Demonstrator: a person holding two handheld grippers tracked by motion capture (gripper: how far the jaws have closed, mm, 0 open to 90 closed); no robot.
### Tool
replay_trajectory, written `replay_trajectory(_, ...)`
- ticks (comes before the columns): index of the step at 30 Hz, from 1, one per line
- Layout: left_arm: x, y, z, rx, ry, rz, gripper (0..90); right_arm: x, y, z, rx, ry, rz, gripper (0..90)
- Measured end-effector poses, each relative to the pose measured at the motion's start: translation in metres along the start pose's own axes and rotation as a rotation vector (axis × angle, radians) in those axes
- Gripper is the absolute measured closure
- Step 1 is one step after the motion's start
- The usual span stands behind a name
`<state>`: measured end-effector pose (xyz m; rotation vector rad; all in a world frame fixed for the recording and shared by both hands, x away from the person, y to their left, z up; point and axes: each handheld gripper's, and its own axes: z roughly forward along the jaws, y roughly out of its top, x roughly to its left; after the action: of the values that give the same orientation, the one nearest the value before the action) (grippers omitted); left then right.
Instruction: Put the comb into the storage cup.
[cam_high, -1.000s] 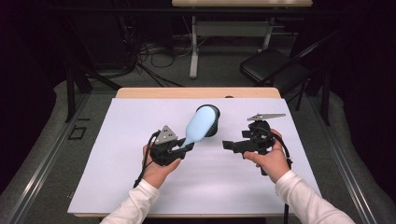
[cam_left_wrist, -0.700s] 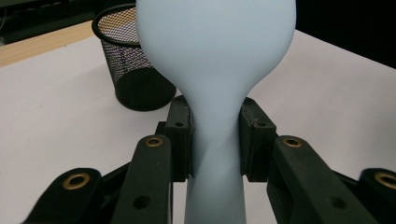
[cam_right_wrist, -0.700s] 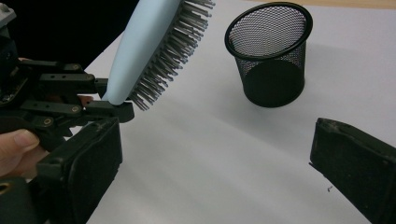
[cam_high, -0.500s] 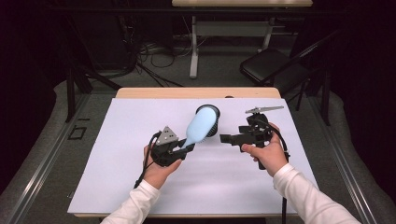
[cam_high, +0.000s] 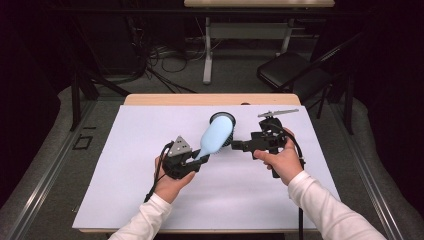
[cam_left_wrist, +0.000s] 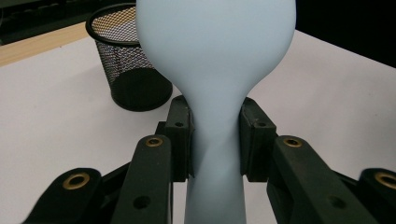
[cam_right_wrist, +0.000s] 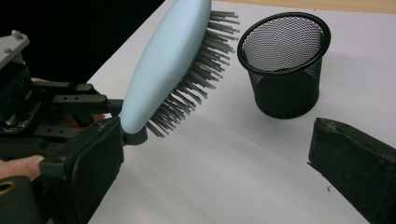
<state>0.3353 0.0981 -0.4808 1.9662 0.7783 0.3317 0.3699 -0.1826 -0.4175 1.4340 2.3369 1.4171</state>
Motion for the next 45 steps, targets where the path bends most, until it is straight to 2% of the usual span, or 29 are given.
replay_trajectory(8, -0.002, -0.001, 0.001, 0.0, -0.001, -0.001, 69.4, 0.0, 0.008, 0.006, 0.009, 0.015, 0.041, 3.6)
replay_trajectory(19, -0.004, -0.002, 0.002, 0.003, -0.004, 0.005, 69.4, 0.0, 0.014, 0.013, 0.01, 0.013, 0.063, 6.3)
replay_trajectory(30, -0.005, -0.002, 0.003, 0.002, -0.009, 0.005, 69.4, 0.002, 0.015, 0.021, 0.014, 0.018, 0.068, 7.5)
replay_trajectory(45, -0.008, -0.003, 0.005, 0.004, -0.014, 0.013, 69.3, 0.006, 0.019, 0.031, 0.009, 0.048, 0.08, 12.9)
